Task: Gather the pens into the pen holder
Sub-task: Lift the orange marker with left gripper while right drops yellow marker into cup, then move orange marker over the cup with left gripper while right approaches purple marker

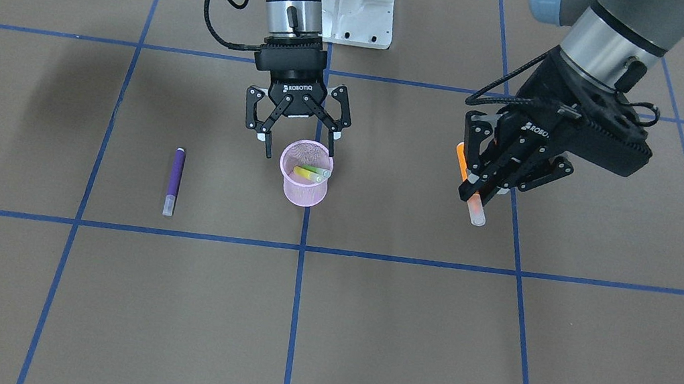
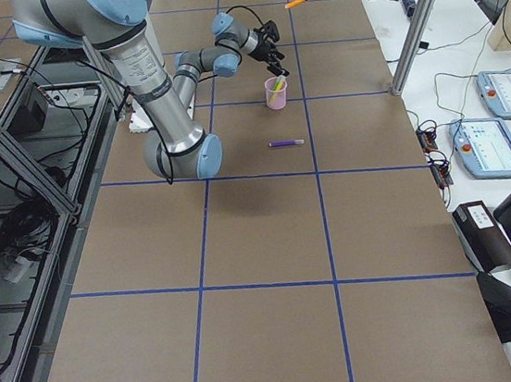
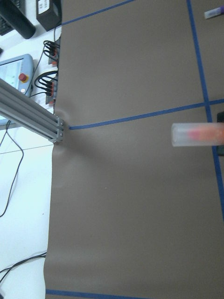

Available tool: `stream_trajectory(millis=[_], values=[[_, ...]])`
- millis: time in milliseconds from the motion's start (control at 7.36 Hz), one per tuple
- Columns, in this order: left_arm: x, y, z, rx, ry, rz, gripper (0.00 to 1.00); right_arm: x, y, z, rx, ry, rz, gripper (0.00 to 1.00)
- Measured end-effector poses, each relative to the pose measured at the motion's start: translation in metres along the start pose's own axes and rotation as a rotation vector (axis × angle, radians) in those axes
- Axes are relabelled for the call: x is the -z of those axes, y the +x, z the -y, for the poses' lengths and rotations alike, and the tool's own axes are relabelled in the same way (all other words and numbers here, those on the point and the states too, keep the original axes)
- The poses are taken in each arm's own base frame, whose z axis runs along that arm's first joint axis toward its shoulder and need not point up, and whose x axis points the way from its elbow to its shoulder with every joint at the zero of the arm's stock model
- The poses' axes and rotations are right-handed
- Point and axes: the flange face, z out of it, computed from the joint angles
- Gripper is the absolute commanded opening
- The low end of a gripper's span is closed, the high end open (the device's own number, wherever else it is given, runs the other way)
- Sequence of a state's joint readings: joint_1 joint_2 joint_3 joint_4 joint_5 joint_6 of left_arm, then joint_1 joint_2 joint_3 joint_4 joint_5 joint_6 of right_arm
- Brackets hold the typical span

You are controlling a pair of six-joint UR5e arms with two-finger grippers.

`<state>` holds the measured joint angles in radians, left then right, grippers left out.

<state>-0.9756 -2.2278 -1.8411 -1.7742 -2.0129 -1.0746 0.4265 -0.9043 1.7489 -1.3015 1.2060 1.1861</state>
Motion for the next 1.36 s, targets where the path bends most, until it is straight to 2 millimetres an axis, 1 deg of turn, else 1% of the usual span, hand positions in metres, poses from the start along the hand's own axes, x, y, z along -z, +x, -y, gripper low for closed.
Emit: stream_trajectory(millis=[136,272,408,543,679,815,951,1087,1223,1358], values=[[0.002,0.013,-0.001,0.044,0.070,0.012,0.00,-0.008,0.022,0.023,-0.024,-0.084,0.011,0.99],[-0.005,0.028,-0.014,0.076,0.133,0.023,0.00,-0.017,0.051,0.045,-0.052,-0.182,0.015,0.99],[-0.020,0.046,-0.038,0.098,0.195,0.041,0.00,-0.027,0.080,0.065,-0.087,-0.291,0.010,0.99],[-0.040,0.065,-0.068,0.113,0.256,0.060,0.00,-0.035,0.106,0.081,-0.121,-0.377,-0.020,0.99],[-0.054,0.081,-0.095,0.124,0.315,0.072,0.00,-0.041,0.125,0.092,-0.146,-0.438,-0.063,0.99],[-0.062,0.092,-0.113,0.130,0.367,0.082,0.00,-0.047,0.141,0.097,-0.159,-0.497,-0.097,0.99],[-0.070,0.100,-0.132,0.122,0.417,0.096,0.00,-0.056,0.156,0.097,-0.156,-0.573,-0.123,0.99],[-0.078,0.105,-0.147,0.108,0.459,0.114,0.00,-0.065,0.167,0.096,-0.135,-0.621,-0.137,0.99],[-0.084,0.107,-0.157,0.091,0.490,0.129,0.00,-0.074,0.175,0.094,-0.108,-0.648,-0.146,0.99],[-0.087,0.110,-0.162,0.049,0.497,0.138,0.00,-0.080,0.179,0.092,-0.090,-0.661,-0.148,0.99]])
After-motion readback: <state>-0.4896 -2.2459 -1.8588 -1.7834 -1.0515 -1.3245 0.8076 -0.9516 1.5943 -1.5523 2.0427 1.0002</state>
